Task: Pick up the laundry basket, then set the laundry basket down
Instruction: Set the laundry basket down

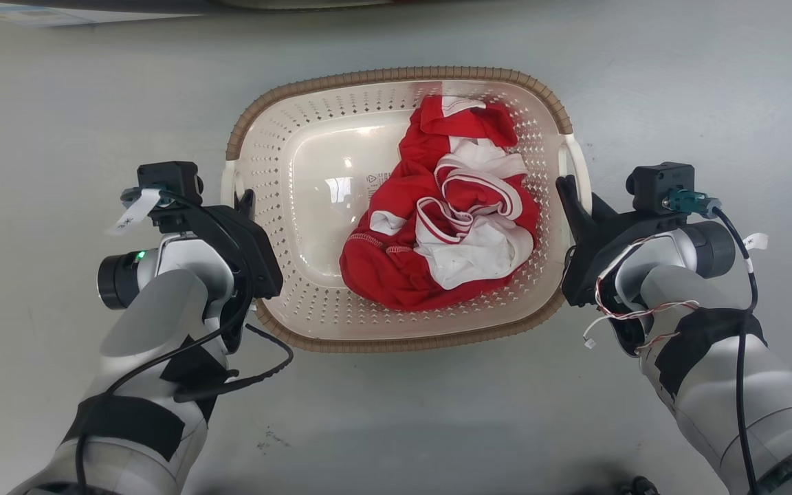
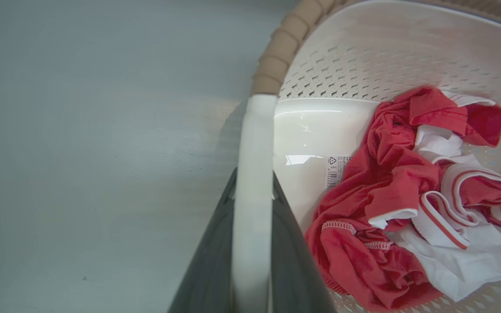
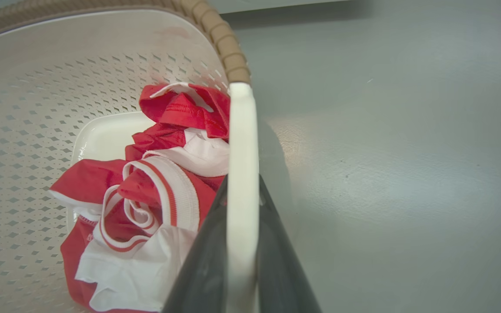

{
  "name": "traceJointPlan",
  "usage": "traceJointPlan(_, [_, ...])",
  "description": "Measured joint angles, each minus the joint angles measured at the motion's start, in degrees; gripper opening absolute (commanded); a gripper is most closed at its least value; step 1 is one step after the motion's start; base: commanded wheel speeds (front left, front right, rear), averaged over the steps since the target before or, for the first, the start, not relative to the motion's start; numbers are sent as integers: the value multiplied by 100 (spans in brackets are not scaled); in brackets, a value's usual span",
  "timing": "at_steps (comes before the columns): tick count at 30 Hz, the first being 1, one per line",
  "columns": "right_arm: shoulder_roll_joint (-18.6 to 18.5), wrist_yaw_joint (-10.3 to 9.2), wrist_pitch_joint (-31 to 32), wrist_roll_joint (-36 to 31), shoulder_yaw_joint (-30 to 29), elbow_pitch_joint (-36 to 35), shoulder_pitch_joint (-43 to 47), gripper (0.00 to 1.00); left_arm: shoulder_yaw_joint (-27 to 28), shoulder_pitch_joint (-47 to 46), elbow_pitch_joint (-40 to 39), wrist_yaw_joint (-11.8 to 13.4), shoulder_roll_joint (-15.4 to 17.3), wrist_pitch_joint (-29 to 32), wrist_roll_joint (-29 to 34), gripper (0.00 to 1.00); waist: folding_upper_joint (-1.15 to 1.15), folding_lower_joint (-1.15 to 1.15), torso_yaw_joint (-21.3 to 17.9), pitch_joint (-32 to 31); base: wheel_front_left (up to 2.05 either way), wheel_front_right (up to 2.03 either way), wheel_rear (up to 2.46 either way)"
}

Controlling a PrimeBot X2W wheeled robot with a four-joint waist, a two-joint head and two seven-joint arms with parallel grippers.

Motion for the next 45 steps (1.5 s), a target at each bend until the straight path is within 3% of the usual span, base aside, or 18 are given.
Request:
traceJointPlan(4, [9, 0, -7, 1, 8, 12, -1, 0, -5, -12, 46, -7, -2, -2, 0, 0, 0, 0, 5, 4, 0, 0, 0])
traceJointPlan(5, [10, 0, -9, 4, 33, 10, -8, 40, -21, -25, 65, -12, -1, -2, 0, 4, 0, 0, 10, 4, 0, 0, 0])
traceJointPlan(6, [10, 0, -15, 4, 54, -1, -17, 99, -18, -30, 65, -16, -1, -20, -2, 49, 0, 0, 13, 4, 0, 0, 0])
traceJointPlan(7, [9, 0, -35, 4, 67, -8, -18, 100, -11, -36, 64, -34, 3, -53, -8, 100, 0, 0, 15, 3, 0, 0, 0])
traceJointPlan(23, [36, 0, -107, 30, 224, -71, 61, 100, -190, 16, 65, -108, 30, -300, -81, 100, 0, -1, 29, -365, 0, 0, 0])
traceJointPlan(45, [-44, 0, -158, 261, 70, -272, 931, 100, -525, 860, 21, -111, 35, -951, 37, 100, 0, -1, 51, -1920, 0, 0, 0])
